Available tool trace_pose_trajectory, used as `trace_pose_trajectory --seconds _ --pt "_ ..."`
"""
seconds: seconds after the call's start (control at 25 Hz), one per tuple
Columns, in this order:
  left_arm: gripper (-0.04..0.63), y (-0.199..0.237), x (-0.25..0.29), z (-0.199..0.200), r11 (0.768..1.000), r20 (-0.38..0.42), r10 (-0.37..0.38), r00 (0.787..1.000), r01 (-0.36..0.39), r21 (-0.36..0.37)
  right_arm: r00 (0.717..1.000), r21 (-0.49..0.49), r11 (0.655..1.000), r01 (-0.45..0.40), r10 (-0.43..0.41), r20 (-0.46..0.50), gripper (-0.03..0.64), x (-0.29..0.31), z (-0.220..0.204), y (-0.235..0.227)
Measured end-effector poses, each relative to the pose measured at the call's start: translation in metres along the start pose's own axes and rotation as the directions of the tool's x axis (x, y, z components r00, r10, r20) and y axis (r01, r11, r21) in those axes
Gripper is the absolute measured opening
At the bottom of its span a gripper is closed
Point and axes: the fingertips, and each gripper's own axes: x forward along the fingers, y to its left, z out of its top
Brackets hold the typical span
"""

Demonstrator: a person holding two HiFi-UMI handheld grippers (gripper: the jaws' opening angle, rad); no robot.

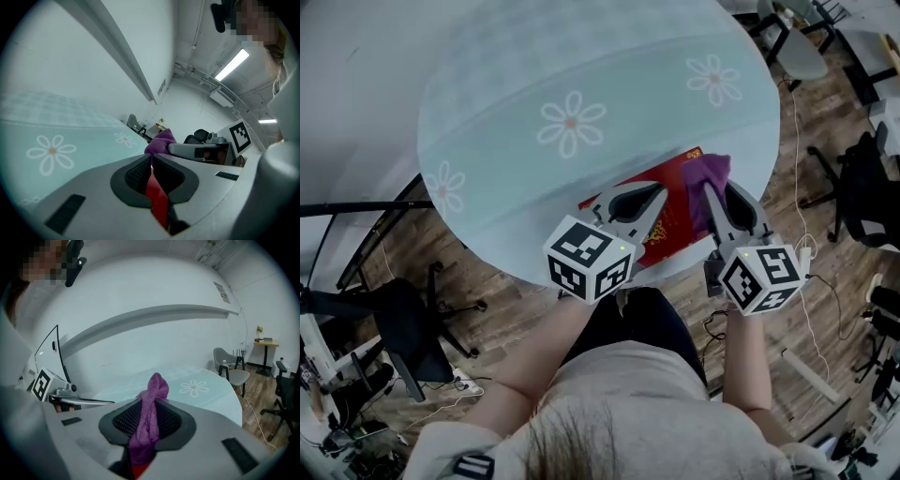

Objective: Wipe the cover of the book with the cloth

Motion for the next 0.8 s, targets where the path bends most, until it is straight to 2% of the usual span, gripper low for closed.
trace_pose_trajectory --seconds 0.24,0.8 --pt "0.032 0.014 0.014 0.001 0.999 -0.016 0.048 0.999 -0.048 -0.018 0.999 0.012 0.999 0.031 -0.031 0.008 0.092 0.009 0.007 -0.017" --pt "0.032 0.033 0.037 -0.001 0.996 -0.05 0.07 0.996 -0.073 -0.052 0.997 0.04 0.997 0.069 -0.068 -0.036 0.092 0.031 -0.001 -0.045"
